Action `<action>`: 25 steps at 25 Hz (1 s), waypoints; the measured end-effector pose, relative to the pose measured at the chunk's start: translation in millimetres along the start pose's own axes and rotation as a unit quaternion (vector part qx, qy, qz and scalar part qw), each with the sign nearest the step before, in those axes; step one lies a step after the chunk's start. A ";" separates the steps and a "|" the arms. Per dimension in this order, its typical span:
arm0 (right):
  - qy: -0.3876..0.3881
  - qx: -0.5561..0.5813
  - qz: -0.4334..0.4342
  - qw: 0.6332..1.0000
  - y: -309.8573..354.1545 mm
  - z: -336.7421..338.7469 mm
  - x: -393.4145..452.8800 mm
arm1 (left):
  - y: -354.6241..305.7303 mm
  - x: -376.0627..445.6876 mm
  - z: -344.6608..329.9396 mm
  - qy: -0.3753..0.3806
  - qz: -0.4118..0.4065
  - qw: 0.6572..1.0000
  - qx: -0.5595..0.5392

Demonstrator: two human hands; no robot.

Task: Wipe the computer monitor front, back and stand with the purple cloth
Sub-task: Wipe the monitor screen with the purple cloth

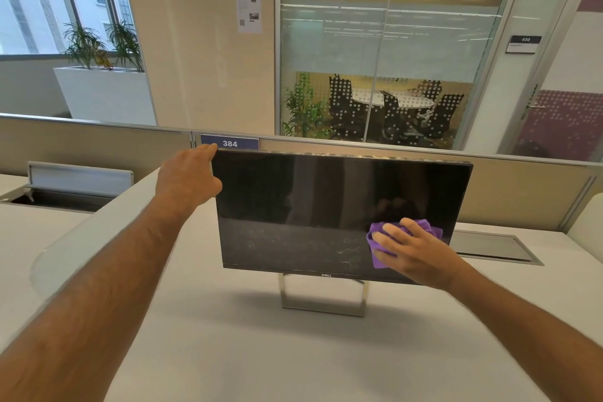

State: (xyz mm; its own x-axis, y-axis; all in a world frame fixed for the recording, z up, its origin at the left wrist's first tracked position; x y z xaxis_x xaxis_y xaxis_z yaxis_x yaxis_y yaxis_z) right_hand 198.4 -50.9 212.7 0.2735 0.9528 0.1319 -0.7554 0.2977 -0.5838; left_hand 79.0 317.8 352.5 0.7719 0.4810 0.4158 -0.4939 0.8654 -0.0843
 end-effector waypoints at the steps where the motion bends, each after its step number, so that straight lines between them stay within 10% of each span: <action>1: -0.020 0.018 -0.035 0.999 -8.9 7.3 3.8 | 0.2 0.5 -0.3 0.000 -0.001 1.000 -0.002; 25: -0.025 0.017 -0.005 1.000 24.1 16.1 47.7 | 3.8 3.0 -2.9 -0.010 -0.022 1.000 -0.007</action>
State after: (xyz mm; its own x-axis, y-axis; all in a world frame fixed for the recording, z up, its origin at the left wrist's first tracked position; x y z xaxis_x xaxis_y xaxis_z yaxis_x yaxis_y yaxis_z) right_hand 183.7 2.7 217.8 0.2513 0.9512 0.1790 -0.7726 0.3086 -0.5549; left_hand 80.5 323.0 350.7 0.7848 0.4398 0.4367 -0.4536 0.8877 -0.0789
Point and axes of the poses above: each hand's wrist, its own x-axis towards the middle knuckle, its own z-axis out of the back of the hand, y = z × x, the point moved 9 cm from there along x, towards the middle knuckle, and after that the axes turned 8 degrees about x, right-handed, at the moved point
